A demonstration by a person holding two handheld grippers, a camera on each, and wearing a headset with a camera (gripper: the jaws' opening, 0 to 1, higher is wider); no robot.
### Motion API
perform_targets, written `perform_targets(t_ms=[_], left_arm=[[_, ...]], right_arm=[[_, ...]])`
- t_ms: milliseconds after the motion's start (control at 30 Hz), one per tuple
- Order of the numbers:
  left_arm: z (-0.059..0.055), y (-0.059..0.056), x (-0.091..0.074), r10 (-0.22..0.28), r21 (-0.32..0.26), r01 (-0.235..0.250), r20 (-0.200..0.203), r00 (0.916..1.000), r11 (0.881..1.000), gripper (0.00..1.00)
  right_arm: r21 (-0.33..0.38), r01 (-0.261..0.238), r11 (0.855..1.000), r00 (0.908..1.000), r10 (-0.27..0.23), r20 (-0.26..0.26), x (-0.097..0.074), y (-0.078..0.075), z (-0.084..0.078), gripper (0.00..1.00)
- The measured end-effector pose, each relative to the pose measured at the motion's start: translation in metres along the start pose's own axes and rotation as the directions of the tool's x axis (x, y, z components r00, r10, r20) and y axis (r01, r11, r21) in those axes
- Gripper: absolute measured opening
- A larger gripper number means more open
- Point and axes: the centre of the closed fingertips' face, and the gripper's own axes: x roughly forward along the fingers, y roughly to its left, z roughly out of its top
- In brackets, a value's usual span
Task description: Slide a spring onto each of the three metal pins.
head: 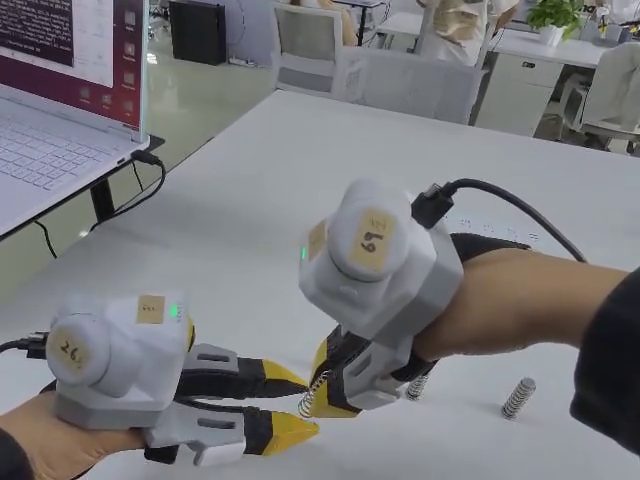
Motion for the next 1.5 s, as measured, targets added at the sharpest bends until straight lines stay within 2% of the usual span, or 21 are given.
perform_targets(t_ms=[700,1033,1200,1500], left_arm=[[-0.009,0.014,-0.008,0.077,-0.011,-0.077,-0.002,0.997,0.997,0.5],[-0.011,0.023,-0.01,0.105,-0.018,-0.105,0.013,0.9944,0.994,0.64],[-0.012,0.026,-0.01,0.11,-0.019,-0.109,0.017,0.9938,0.994,0.66],[-0.012,0.024,-0.01,0.113,-0.024,-0.112,0.024,0.9933,0.993,0.68]], right_arm=[[0.017,0.021,1.0,0.9997,-0.021,-0.007,-0.009,-0.009,-0.007,0.09],[0.042,0.044,0.998,0.999,-0.044,0.0,-0.02,-0.021,-0.011,0.09],[0.053,0.066,0.996,0.9978,-0.066,-0.005,-0.028,-0.032,-0.013,0.09],[0.064,0.086,0.994,0.9961,-0.084,-0.024,-0.036,-0.052,-0.017,0.09]])
